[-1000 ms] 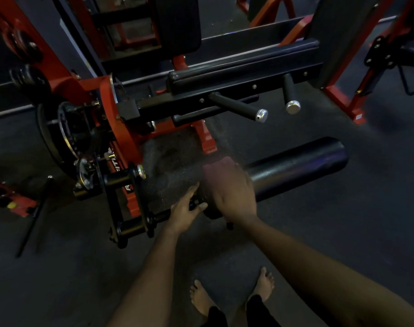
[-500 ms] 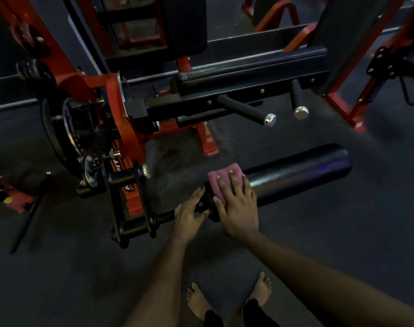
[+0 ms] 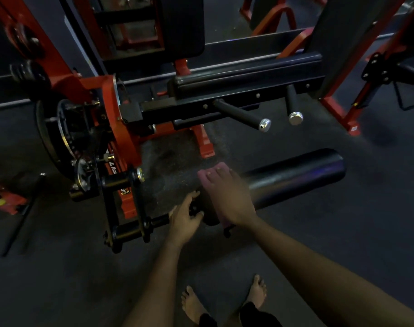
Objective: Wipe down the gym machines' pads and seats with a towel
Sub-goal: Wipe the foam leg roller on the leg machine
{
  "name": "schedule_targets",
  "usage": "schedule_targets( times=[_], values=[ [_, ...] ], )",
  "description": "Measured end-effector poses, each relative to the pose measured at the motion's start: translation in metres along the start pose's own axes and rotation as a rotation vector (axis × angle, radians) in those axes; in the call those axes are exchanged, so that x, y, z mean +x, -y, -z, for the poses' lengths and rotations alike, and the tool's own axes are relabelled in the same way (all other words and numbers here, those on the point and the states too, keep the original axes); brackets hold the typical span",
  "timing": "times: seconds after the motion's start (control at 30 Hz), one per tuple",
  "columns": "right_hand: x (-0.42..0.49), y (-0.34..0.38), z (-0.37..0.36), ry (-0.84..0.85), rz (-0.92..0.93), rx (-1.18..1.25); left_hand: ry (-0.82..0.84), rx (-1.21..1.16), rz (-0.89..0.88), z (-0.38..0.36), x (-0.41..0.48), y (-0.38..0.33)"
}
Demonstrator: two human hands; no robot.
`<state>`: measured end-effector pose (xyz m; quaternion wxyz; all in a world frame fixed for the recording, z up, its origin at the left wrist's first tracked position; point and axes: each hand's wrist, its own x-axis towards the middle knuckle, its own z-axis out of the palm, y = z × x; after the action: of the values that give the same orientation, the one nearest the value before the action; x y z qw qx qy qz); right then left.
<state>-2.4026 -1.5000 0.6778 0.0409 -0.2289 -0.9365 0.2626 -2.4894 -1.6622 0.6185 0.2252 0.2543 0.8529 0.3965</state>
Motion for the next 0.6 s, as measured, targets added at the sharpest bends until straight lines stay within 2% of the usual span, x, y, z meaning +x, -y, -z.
schedule_targets(
  times=[0.03,0.1,0.17,0.23,0.3,0.37,0.47,0.6],
  values=[
    [-0.001,-0.011,0.007,-0.063,-0.001,0.088,-0.092,0.021,0.077,-0.002,0.0,-0.016],
    [-0.003,-0.041,0.02,-0.304,-0.063,0.143,-0.391,0.052,0.161,-0.009,0.002,-0.057],
    [-0.004,-0.075,0.034,-0.429,-0.192,0.063,-0.604,0.071,0.113,-0.022,0.006,-0.101],
    [-0.001,-0.106,0.043,-0.332,-0.225,-0.08,-0.571,0.183,0.065,-0.044,0.014,-0.133],
    [0.002,-0.129,0.044,-0.211,-0.149,-0.239,-0.426,0.363,0.125,-0.069,0.024,-0.148],
    [0.004,-0.145,0.041,-0.162,-0.092,-0.295,-0.344,0.536,0.211,-0.088,0.028,-0.151],
    [-0.001,-0.151,0.035,-0.186,-0.071,-0.285,-0.396,0.639,0.218,-0.097,0.017,-0.138],
    [-0.01,-0.162,0.029,-0.174,-0.044,-0.245,-0.469,0.597,0.237,-0.104,-0.007,-0.125]
  ],
)
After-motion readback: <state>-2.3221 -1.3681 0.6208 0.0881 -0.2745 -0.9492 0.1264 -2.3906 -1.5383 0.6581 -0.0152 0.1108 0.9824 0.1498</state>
